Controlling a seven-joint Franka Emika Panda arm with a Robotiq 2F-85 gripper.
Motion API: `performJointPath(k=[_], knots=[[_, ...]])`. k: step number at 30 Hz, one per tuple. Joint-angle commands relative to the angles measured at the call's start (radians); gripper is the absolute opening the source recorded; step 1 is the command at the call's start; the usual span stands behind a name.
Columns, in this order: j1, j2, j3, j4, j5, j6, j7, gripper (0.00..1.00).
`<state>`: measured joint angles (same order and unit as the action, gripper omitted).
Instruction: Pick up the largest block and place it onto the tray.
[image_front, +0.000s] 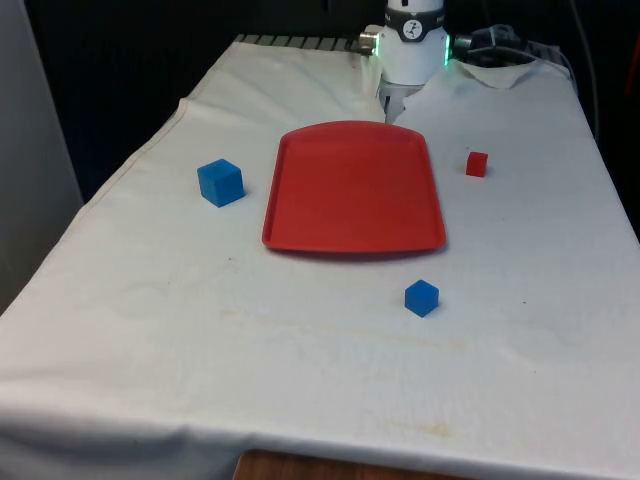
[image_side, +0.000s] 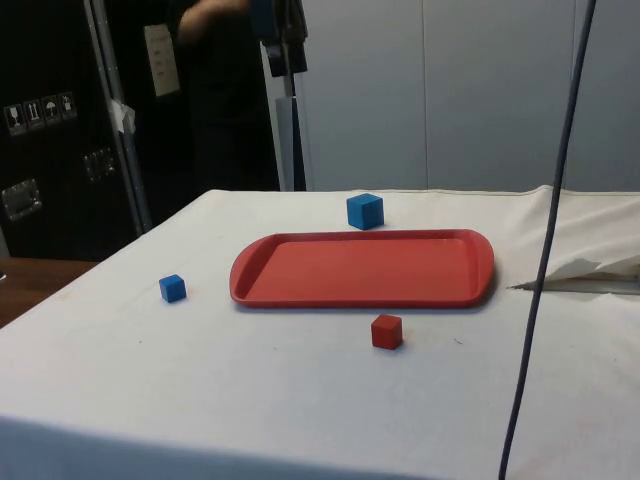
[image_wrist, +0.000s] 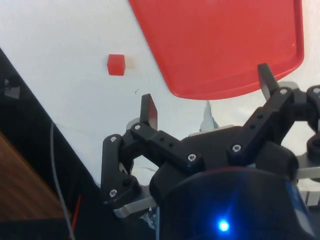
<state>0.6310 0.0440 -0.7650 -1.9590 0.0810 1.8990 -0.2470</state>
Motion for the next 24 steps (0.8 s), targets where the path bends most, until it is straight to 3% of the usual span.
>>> performJointPath(k=[1, 2, 9, 10, 12, 19, 20, 21, 24], knots=[[0.000, -0.005, 0.001, -0.007, -0.002, 0.007, 0.000, 1.00], [0.004, -0.035, 0.002, -0.033, -0.030, 0.033, 0.016, 1.00], [0.001, -0.074, 0.005, -0.080, -0.052, 0.075, 0.016, 1.00], [0.000, -0.045, 0.004, -0.054, -0.023, 0.049, 0.001, 1.00], [0.000, -0.082, 0.005, -0.092, -0.059, 0.086, 0.014, 1.00], [-0.010, -0.113, 0.002, -0.143, -0.102, 0.131, 0.008, 1.00], [-0.008, -0.096, 0.001, -0.128, -0.078, 0.112, -0.001, 1.00], [-0.012, -0.117, 0.001, -0.148, -0.108, 0.135, 0.007, 1.00], [-0.017, -0.130, 0.000, -0.164, -0.127, 0.146, 0.006, 1.00]])
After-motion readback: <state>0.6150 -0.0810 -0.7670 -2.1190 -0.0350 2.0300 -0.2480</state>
